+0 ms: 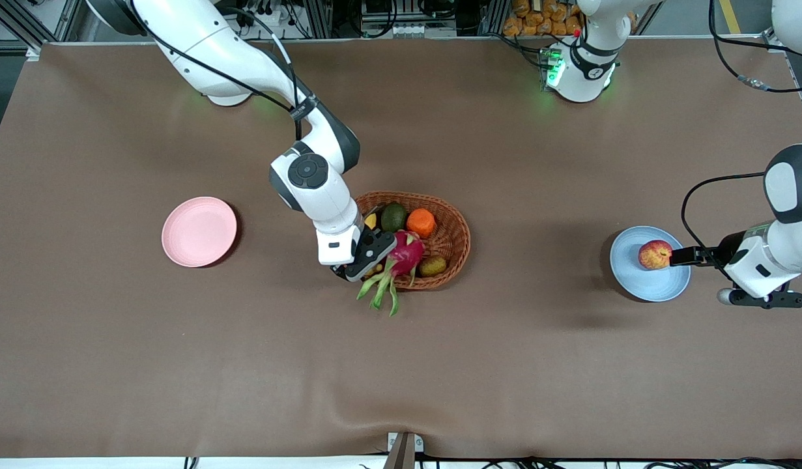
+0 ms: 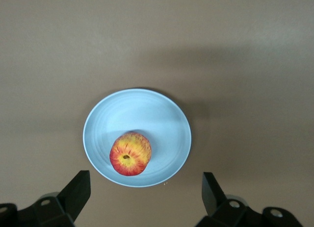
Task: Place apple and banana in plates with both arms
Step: 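Lower the apple onto the blue plate and open the left gripper, then lift the banana from the basket with the right gripper while the left withdraws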
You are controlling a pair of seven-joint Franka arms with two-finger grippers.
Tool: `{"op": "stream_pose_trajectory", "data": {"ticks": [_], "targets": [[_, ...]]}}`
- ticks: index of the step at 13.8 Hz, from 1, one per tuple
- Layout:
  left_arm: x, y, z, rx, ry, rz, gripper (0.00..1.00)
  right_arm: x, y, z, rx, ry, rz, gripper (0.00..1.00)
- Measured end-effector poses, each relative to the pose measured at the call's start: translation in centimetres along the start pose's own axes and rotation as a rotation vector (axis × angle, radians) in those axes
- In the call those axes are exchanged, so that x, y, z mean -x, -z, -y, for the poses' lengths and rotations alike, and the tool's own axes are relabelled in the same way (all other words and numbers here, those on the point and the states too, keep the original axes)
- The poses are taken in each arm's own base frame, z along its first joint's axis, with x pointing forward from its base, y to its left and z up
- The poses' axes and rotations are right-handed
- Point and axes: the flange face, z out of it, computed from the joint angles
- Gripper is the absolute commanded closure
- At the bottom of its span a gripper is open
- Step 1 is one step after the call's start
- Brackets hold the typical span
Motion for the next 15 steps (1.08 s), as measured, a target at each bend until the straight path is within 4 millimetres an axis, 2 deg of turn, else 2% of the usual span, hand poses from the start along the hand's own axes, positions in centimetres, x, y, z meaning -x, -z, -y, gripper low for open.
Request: {"op": "stream_pose_trajectory", "data": {"ticks": [1, 3, 5, 7, 9, 10, 13, 15], "targets": [[-0.2, 0.6, -0.1, -0.002, -0.002, -0.011, 0.0, 0.0, -0.1, 0.0, 0.0, 0.0, 0.001, 0.45], [-0.3, 1.3, 0.1, -0.003, -0.03, -0.02, 0.0, 0.1, -0.3, 0.0, -0.001, 0.0, 0.002, 0.52], [-0.4, 1.4, 0.1, -0.004, -0.056, -0.023, 0.0, 0.2, -0.6, 0.0, -0.003, -0.001, 0.006, 0.65], [-0.6, 2.5, 0.3, -0.008, -0.057, -0.046, 0.0, 0.3, -0.9, 0.0, -0.004, -0.001, 0.007, 0.84], [-1.0, 4.7, -0.3, -0.033, -0.061, -0.086, 0.0, 0.2, -0.9, 0.0, -0.003, 0.001, 0.005, 0.98], [-1.0, 6.1, -1.1, -0.061, -0.067, -0.105, 0.0, 0.1, -0.8, 0.0, -0.003, 0.001, 0.003, 1.0], [0.3, 11.3, -4.7, -0.12, -0.095, -0.176, 0.0, -0.1, -0.6, -0.2, -0.001, 0.0, -0.003, 1.0], [2.3, 14.6, -5.9, -0.111, -0.057, -0.187, 0.0, -0.5, -0.3, -0.4, 0.002, -0.002, -0.014, 1.0]]}}
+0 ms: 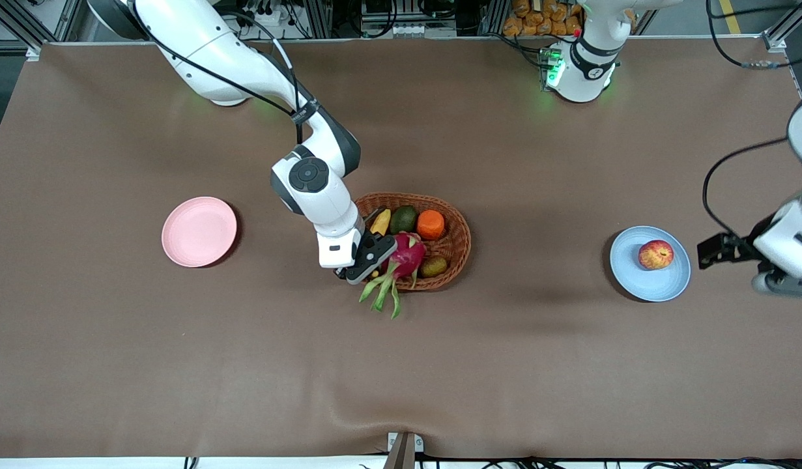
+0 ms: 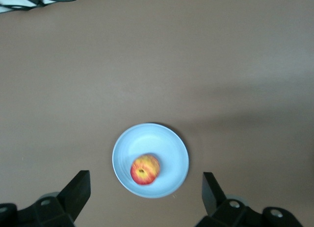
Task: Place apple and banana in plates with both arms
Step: 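Lift the banana from the basket with the right gripper while the left withdraws, then lower the banana onto the pink plate and open the right gripper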
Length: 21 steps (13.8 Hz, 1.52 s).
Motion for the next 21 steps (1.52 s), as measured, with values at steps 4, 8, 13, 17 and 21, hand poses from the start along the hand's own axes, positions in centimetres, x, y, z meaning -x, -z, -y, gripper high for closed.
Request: {"op": "stream_pose_trajectory", "data": {"ticks": [4, 8, 13, 17, 21], "targets": [[2.6, 2.0, 2.7, 0.074, 0.126, 0.068, 0.0, -0.8, 1.4, -0.2, 0.007, 0.008, -0.021, 1.0], [5.4, 4.7, 3.7, 0.093, 0.193, 0.128, 0.0, -1.2, 4.6, -0.2, 0.021, 0.045, 0.051, 1.0], [10.2, 11.1, 2.8, 0.106, 0.255, 0.16, 0.0, -0.8, 12.2, -1.9, 0.062, 0.028, 0.195, 1.0], [12.2, 12.7, 2.8, 0.113, 0.256, 0.174, 0.0, 2.8, 17.8, -8.5, 0.09, -0.006, 0.339, 1.0], [11.7, 12.5, 3.0, 0.088, 0.269, 0.148, 0.0, 11.3, 18.6, -16.5, 0.093, -0.034, 0.424, 1.0]]}}
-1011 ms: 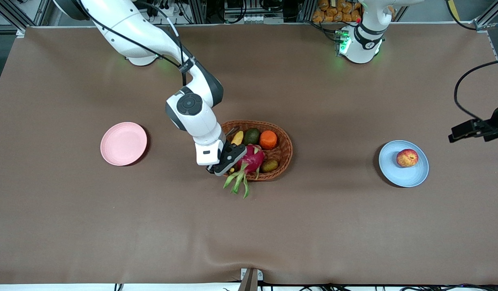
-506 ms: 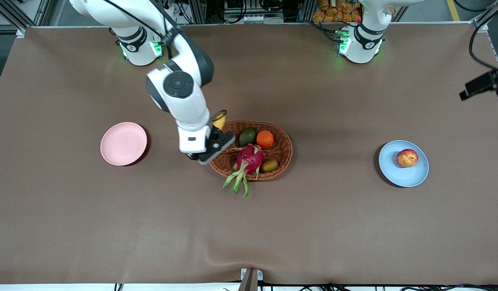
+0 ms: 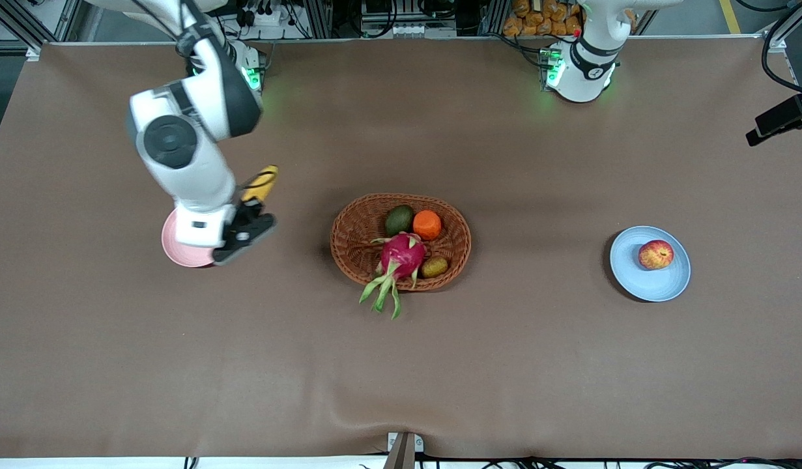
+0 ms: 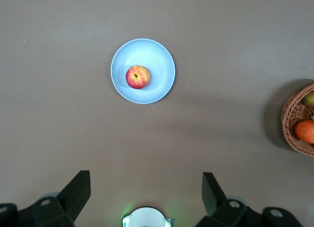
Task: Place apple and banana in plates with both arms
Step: 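Lower the banana onto the pink plate and open the right gripper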
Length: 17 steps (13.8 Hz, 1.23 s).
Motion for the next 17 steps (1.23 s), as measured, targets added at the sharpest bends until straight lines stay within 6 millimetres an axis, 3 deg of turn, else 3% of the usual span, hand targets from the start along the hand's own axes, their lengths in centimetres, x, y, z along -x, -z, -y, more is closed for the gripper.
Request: {"op": "stream_pose_trajectory", "data": {"ticks": [4, 7, 13, 17], "targets": [[-0.3, 0.1, -0.1, 0.003, 0.0, -0.024, 0.0, 8.1, -7.2, -6.7, 0.008, -0.006, -0.016, 1.0], [-0.6, -0.2, -0.4, 0.008, -0.004, -0.03, 0.0, 11.7, -11.2, -8.3, 0.002, -0.068, -0.022, 1.0], [-0.6, -0.7, -0.7, 0.019, -0.009, -0.021, 0.0, 12.7, -13.6, -7.5, 0.01, -0.128, -0.063, 1.0], [-0.6, -0.9, -0.7, 0.018, -0.008, -0.015, 0.0, 13.3, -15.7, -8.6, 0.022, -0.178, -0.089, 1.0]]}}
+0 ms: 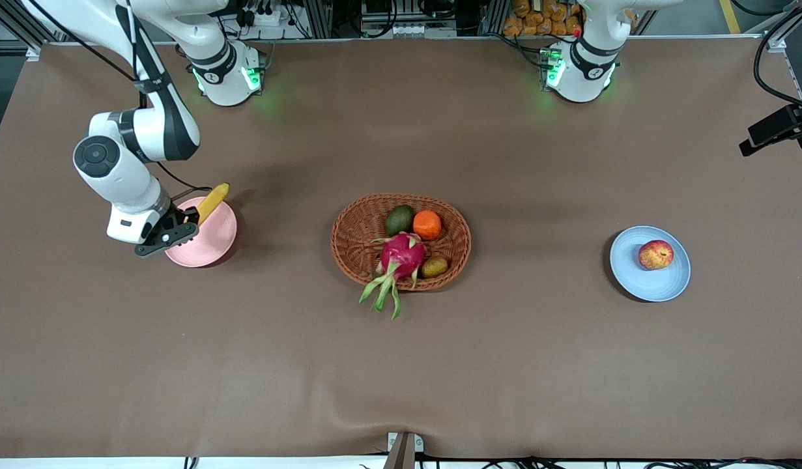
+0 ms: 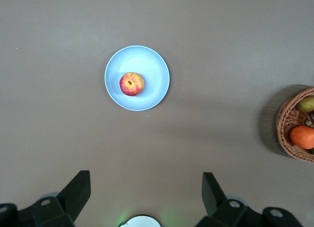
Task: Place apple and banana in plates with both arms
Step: 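Lower the banana onto the pink plate and open the right gripper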
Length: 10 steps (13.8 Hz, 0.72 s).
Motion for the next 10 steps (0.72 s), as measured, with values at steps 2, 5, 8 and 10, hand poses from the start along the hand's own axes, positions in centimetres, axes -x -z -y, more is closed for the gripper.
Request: {"op": "stream_pose_trajectory", "data": {"ticks": [2, 5, 8, 10], "targets": [[0.0, -0.1, 0.0, 0.0, 0.0, 0.001, 0.0, 0.3, -0.8, -0.9, 0.006, -0.028, -0.01, 1.0], [-0.1, -0.1, 0.1, 0.0, 0.001, 0.002, 0.0, 0.4, -0.9, -1.6, -0.011, -0.096, -0.044, 1.0], [0.0, -0.1, -0.3, -0.001, -0.006, 0.002, 0.0, 0.3, -0.7, -1.9, -0.039, -0.169, -0.088, 1.0], [0.0, -0.1, -0.4, -0.001, -0.008, 0.001, 0.0, 0.3, -0.8, -2.0, -0.046, -0.188, -0.097, 1.0]]}}
